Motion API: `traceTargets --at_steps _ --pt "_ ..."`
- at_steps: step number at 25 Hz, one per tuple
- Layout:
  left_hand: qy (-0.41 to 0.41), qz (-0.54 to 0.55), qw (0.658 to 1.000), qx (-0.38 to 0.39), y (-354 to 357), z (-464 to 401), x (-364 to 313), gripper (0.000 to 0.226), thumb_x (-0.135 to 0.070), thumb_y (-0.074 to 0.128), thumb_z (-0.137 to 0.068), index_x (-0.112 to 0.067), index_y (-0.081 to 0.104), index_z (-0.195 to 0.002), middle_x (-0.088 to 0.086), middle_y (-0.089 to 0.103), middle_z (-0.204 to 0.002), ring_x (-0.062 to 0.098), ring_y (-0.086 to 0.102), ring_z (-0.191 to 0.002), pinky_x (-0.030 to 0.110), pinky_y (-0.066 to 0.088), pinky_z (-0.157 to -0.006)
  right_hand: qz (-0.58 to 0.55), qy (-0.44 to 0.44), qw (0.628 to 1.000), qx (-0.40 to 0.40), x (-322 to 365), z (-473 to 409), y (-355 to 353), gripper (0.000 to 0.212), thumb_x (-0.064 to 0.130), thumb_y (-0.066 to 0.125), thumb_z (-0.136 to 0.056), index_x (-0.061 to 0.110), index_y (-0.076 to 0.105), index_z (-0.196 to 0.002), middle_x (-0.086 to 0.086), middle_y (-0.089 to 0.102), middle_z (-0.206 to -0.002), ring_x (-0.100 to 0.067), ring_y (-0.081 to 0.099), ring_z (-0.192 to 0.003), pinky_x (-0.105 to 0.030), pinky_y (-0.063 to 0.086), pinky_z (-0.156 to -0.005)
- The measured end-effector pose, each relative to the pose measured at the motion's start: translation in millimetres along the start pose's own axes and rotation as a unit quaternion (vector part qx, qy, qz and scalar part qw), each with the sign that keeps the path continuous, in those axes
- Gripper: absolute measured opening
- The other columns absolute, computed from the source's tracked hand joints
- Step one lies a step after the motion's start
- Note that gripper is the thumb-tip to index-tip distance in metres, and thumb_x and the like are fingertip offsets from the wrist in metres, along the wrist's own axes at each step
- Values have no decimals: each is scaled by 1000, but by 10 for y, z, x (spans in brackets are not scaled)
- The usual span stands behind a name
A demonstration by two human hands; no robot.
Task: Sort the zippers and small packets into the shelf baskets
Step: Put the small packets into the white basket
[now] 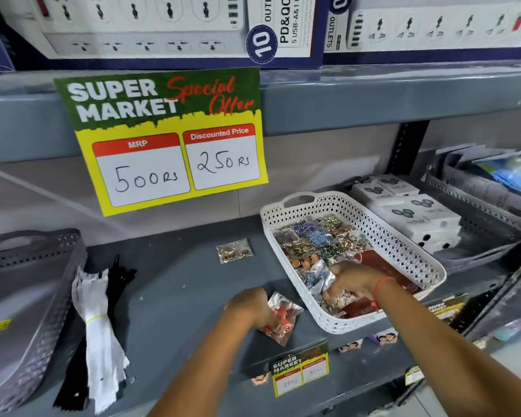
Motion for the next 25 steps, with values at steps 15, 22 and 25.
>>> traceTargets --at_steps 15,22,25 --pt "54 510 858 22 -585 223 228 28 1 69 -80 -18 50 -76 -3 55 -69 3 51 -57 10 48 -44 -196 -215 954 71 723 371 170 10 11 68 -85 17 61 -83 2 61 -77 -7 55 -69 -17 43 -60" --pt "19 608 791 -69 -556 -55 114 27 10 60 -85 -9 53 -67 3 63 -60 5 60 -49 10 53 -47 -338 -99 935 -35 167 -4 -440 15 -1 69 -81 7 58 -87 -7 65 -84 -14 61 -72 -16 55 -50" --pt "-47 609 779 -141 -498 -255 294 31 16 56 -85 -8 50 -65 9 55 -67 10 57 -52 12 51 -44 -351 -2 929 -115 -304 -235 -826 12 -5 66 -82 -1 58 -91 -15 63 -91 -18 59 -73 -15 54 -43"
Point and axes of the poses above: each hand's wrist, its own z-axis away from the middle knuckle, its own y-axis out of the palm, x = y × z, the point moved 2 cm from there along -z, towards the middle knuckle
